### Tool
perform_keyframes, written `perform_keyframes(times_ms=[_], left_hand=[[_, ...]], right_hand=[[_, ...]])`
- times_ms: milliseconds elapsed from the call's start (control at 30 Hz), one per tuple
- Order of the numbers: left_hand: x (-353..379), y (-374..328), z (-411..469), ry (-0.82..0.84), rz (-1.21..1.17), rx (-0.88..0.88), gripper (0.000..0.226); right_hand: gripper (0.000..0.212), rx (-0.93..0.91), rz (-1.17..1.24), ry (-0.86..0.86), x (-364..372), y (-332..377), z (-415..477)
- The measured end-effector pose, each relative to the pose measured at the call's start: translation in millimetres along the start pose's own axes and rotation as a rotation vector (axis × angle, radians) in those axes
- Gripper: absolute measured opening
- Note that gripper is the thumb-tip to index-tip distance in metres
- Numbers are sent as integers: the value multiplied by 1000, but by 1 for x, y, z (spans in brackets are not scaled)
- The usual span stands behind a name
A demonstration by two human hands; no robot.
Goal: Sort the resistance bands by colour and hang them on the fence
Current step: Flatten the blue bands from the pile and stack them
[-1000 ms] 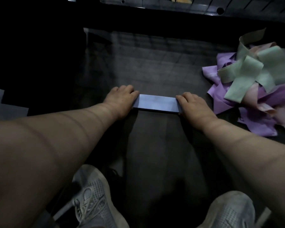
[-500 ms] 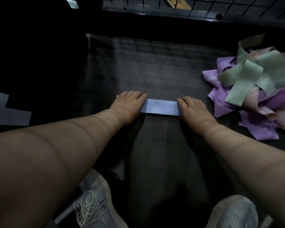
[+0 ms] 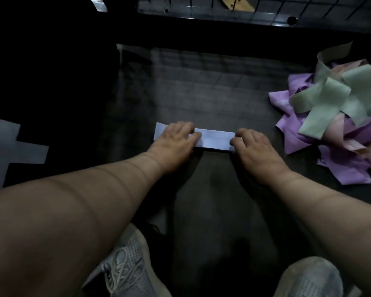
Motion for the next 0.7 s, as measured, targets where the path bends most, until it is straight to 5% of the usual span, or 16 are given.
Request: perform_keyframes(times_ms=[167,267,367,467,567,700], left_hand=[[2,-4,-2,114,-105,-68,22],[-8,3,-5,10,-164,-171,21],[-15,23,-14,-91,-242,-600,30],[-9,38,-24,-66,-360,-924,39],[4,40,-22,10,-387,-892,30],[11,45,-23,34,-400,-855,26]], right_hand=[[17,16,31,104,4,6,7],[18,57,154,-15,-3,7,4],[23,358,272,-253,-12,-1,-6],[31,801,402,-269,-8,-13,-12],[36,1001,534,-184,3,-24,-12],[37,1003,660,-148,12,-25,-10]])
Point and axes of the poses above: each hand's wrist, its own z-axis towards the middle knuckle, its own x-axis out of the palm, y = z × x, the point moved 4 cm from there along z, towards the middle knuckle, and after that the axes turned 2 degrees about z, right-handed, at the moved point
